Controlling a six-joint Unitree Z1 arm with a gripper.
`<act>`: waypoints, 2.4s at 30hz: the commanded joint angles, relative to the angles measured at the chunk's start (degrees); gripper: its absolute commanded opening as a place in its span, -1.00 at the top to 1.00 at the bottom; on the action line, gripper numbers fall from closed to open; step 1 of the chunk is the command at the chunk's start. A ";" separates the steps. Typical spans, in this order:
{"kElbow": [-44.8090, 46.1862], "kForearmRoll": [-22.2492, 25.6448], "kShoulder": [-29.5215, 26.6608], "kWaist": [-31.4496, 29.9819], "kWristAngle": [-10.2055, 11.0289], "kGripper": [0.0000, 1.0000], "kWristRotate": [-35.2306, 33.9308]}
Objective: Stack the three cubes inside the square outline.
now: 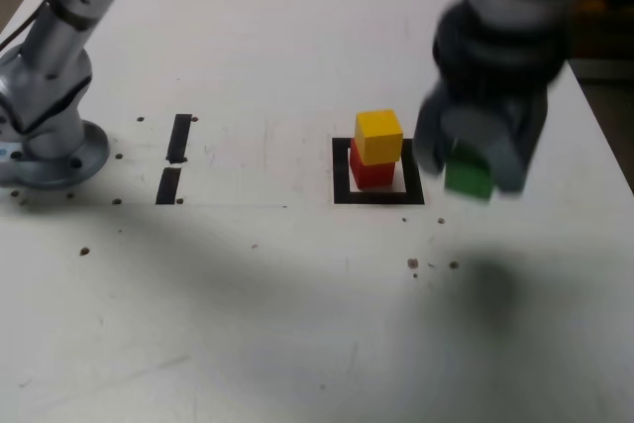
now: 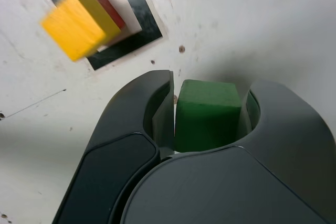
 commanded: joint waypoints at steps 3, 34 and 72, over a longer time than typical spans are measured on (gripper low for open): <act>2.33 0.97 -13.73 4.76 0.42 0.80 -2.13; 20.51 0.09 -13.21 15.13 -8.78 0.80 -13.82; 20.30 -1.30 -6.91 14.29 -11.65 -0.32 -13.54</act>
